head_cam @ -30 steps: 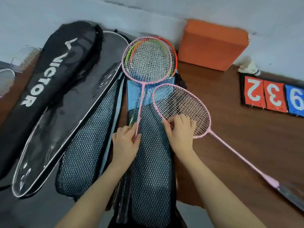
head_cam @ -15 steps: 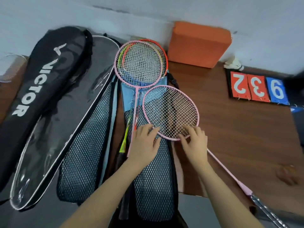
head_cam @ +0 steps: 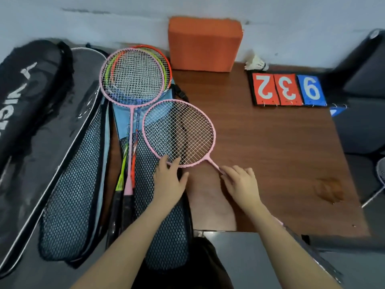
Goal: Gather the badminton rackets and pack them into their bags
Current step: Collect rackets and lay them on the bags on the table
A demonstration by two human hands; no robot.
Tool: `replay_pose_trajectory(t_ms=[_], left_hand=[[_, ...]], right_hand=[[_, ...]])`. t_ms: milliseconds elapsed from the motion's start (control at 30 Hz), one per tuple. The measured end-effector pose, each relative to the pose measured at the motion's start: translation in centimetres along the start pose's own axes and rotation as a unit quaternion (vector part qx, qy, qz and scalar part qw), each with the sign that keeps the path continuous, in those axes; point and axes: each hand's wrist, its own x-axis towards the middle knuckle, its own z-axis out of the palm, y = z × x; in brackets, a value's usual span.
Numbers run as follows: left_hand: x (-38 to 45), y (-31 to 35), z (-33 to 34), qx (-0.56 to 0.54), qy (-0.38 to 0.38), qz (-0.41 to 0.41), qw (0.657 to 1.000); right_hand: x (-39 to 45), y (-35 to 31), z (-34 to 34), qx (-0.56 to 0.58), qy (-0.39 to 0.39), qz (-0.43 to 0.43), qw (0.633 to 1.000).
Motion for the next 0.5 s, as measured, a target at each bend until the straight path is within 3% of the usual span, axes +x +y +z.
replay_pose_trajectory(t_ms=[133, 500], left_hand=[[-0.3, 0.3, -0.6, -0.078, 0.042, 0.025, 0.996], [2.1, -0.8, -7.9, -0.037, 0.172, 0.167, 0.97]], right_hand=[[-0.8, -0.8, -1.3, 0.029, 0.045, -0.062, 0.997], [1.0, -9.7, -4.3, 0.191, 0.103, 0.054, 0.975]])
